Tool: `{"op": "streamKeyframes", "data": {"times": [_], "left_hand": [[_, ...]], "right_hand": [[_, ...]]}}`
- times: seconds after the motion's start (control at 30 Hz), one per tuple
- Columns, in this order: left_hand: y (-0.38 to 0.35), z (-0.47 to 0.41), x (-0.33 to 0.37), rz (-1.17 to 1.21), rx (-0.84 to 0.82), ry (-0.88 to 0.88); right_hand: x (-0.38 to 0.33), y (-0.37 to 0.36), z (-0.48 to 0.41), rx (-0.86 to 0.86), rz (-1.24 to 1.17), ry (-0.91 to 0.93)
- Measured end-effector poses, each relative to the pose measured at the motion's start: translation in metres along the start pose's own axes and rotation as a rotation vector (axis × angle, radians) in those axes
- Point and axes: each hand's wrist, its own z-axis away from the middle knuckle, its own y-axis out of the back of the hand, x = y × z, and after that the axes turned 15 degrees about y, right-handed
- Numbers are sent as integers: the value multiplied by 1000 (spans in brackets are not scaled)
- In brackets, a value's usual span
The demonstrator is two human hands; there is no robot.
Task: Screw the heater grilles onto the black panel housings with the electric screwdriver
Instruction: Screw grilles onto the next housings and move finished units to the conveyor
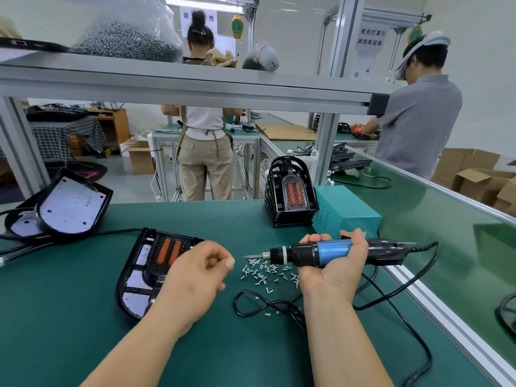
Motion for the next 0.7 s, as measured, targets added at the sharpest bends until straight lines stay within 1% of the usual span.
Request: {"op": "streamKeyframes", "data": {"times": [0.03, 0.07, 0.1, 0.17, 0.33, 0.7], "left_hand": [[-2, 3, 0, 238, -67, 87], [-5, 5, 0, 428, -117, 165], [-8, 6, 0, 569, -148, 227], [-11, 4, 1, 711, -178, 297], [-18, 5, -3, 738, -199, 322], [-21, 3, -5, 681, -166, 302]], "right_hand": [[0, 0, 0, -1, -9, -2], [0, 0, 1, -2, -16, -5], [0, -1, 2, -2, -20, -9], [0, -1, 3, -5, -16, -18], [1, -1, 6, -17, -8, -20], [4, -1, 8, -40, 8, -30]]}}
